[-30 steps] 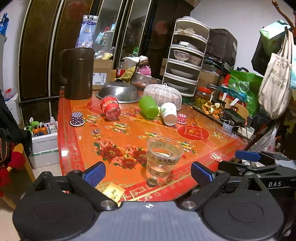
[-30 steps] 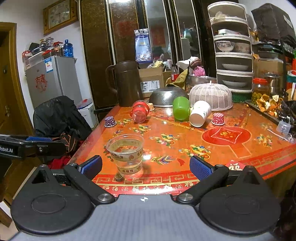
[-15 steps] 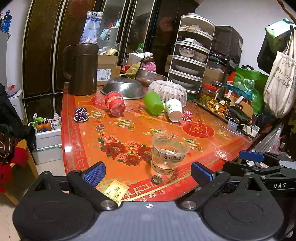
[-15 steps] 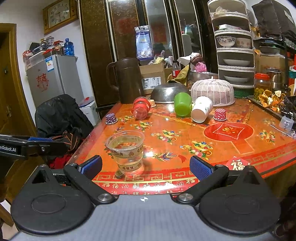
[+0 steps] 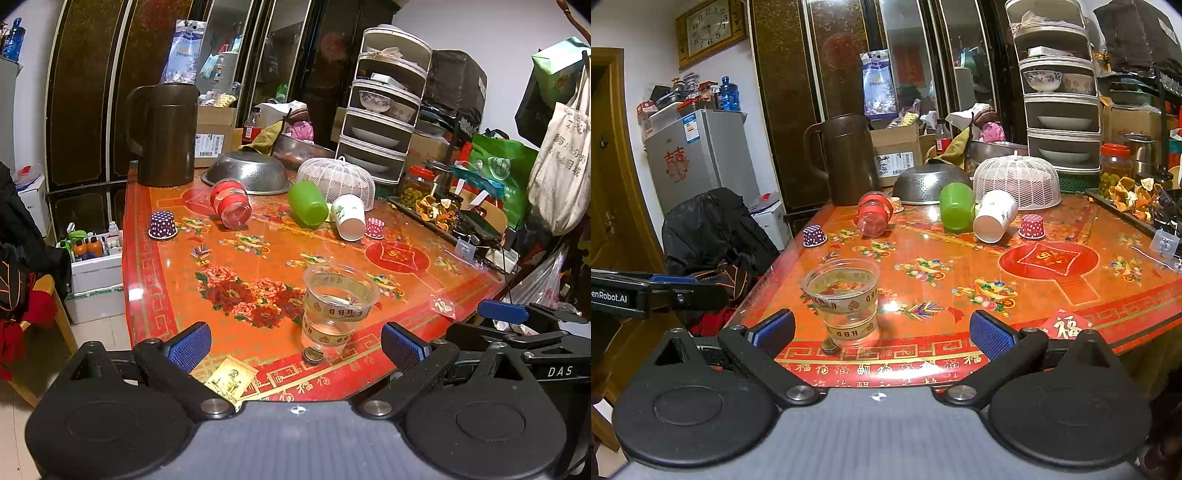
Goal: Flip cup upright
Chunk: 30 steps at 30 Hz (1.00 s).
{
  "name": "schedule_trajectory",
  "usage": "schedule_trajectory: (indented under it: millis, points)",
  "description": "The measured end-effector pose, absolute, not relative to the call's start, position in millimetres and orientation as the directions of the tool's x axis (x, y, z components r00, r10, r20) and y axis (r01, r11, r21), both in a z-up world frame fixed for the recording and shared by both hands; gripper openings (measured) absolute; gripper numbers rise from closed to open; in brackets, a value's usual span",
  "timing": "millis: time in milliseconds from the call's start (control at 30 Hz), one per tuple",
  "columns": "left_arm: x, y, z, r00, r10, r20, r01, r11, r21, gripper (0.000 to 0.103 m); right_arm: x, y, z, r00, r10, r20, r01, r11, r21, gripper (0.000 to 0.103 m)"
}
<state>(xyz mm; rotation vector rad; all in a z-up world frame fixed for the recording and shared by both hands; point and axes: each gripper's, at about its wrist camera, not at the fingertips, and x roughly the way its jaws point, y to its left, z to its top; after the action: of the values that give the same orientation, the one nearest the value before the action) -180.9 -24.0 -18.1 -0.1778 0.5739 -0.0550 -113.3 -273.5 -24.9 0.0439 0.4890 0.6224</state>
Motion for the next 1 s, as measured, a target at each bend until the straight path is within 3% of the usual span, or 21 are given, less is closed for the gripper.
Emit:
schedule_trajectory:
  millis: [1000]
  points:
    - [-178.0,-24.3,-20.9,0.830,-0.104,-0.547,-0.003,0.981,-0.192,0.100,-112.7,-273.8,-25.0,0.703,0.574,-0.420,-0.552,0.813,0.187,0.102]
